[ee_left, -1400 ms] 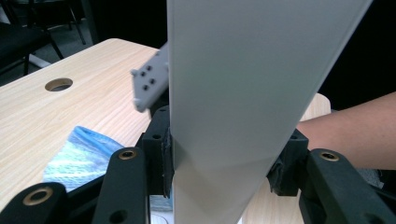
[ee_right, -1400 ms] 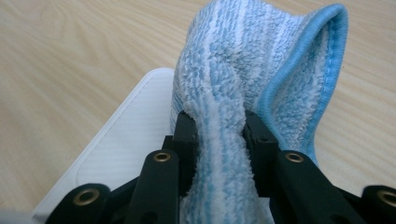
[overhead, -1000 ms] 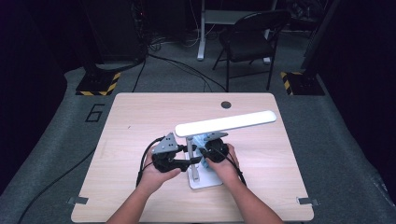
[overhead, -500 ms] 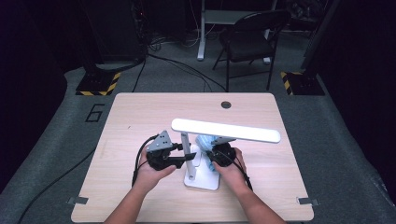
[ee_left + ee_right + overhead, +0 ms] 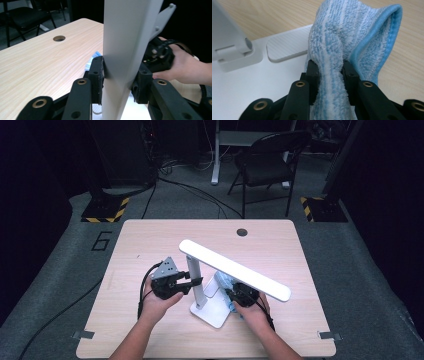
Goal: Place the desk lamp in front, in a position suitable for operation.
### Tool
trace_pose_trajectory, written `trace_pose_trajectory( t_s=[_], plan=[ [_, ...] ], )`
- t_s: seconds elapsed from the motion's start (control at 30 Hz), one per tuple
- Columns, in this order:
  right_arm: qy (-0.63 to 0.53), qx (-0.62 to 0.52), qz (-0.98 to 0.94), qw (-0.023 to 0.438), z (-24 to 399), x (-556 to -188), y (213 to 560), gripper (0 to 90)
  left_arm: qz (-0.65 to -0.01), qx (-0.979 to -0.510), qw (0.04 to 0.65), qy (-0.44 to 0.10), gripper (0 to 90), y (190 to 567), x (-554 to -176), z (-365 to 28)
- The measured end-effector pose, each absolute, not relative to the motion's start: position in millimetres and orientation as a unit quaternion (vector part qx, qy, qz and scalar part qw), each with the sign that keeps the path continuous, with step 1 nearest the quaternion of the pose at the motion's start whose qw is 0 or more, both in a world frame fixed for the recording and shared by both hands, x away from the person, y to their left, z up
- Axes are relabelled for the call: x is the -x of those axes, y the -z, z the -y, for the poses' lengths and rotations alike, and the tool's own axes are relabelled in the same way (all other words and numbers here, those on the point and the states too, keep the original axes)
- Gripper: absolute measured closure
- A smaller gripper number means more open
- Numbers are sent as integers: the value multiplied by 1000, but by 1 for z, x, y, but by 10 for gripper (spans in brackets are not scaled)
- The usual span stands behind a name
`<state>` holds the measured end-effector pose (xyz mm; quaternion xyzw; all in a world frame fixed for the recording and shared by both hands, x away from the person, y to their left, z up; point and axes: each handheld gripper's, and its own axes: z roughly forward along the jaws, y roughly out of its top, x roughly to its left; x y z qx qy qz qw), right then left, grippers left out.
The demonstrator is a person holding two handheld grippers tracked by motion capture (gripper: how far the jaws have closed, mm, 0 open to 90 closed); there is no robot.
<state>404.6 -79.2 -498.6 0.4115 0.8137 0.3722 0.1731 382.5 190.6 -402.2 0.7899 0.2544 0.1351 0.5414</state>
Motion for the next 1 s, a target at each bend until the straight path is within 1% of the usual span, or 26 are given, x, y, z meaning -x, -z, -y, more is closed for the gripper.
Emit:
trace_pose_trajectory(
  t_s=[0.13, 0.23, 0.4, 0.67, 0.77, 0.87, 1.0],
  plan=[
    [-370, -412, -817, 162, 82, -397, 497, 726, -267, -784, 543, -138, 702, 403, -383, -191],
    [-359, -398, -829, 158, 84, -394, 495, 727, -267, -783, 540, -152, 723, 403, -385, -192],
    [-360, -405, -827, 150, 85, -387, 494, 727, -270, -781, 539, -159, 746, 403, -385, -191],
    [-376, -387, -825, 171, 87, -386, 490, 728, -267, -783, 537, -165, 753, 403, -385, -191],
    [-388, -384, -820, 173, 82, -387, 487, 727, -264, -783, 539, -162, 755, 404, -385, -190],
    [-404, -376, -818, 163, 75, -389, 484, 726, -259, -788, 538, -153, 757, 403, -384, -189],
    [-409, -364, -824, 148, 61, -390, 480, 724, -257, -787, 539, -156, 757, 403, -384, -189]
  ],
)
